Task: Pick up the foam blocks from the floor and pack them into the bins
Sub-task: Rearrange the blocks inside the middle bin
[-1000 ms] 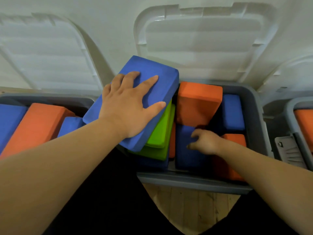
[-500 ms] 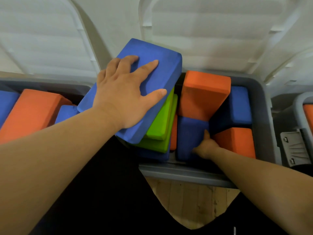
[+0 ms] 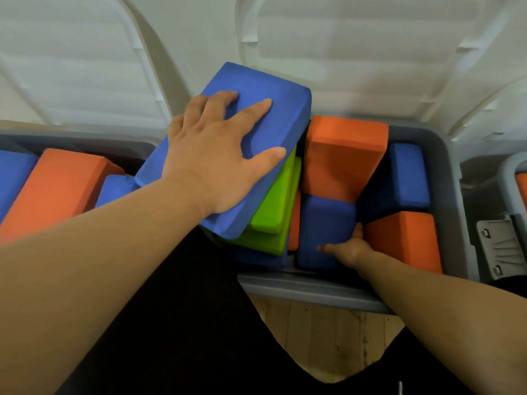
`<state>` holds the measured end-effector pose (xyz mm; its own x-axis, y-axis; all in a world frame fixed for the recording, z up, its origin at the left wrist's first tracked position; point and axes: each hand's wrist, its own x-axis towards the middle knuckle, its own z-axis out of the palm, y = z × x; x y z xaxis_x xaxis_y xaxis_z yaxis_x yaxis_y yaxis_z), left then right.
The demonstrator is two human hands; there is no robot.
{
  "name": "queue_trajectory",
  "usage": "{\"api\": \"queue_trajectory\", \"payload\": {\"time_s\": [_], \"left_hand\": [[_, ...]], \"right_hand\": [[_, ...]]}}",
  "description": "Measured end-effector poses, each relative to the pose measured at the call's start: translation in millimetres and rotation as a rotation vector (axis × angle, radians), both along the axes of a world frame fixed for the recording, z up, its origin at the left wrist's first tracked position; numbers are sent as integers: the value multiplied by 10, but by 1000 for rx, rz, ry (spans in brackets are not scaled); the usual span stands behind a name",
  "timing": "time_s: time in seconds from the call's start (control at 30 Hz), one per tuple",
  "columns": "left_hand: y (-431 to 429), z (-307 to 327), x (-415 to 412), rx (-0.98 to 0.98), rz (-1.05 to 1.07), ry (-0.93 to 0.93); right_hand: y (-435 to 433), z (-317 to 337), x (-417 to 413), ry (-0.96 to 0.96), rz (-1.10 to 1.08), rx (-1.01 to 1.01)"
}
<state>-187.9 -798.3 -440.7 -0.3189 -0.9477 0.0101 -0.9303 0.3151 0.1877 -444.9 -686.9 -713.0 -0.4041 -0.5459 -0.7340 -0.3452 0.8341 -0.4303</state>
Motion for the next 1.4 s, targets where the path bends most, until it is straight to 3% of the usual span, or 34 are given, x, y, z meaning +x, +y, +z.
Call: {"api": "queue_trajectory", "payload": {"time_s": [0.13,0.27,0.57,0.87,1.4], "left_hand": [[16,0,-17,0,2,-5],[10,-1,-7,-4,1,3],[-4,-16,7,-7,3,28],[3,-19,11,1,9,26],[-24,-21,46,-7,9,23]], "right_hand": [[36,-21,-73,-78,-92,-45],[50,11,-109,-140,-48,-32],[85,-22,-106,-82,-113,-1],[107,42,-169,-347,-225,-43],[141,229,-133,-342,-190,-40]]}}
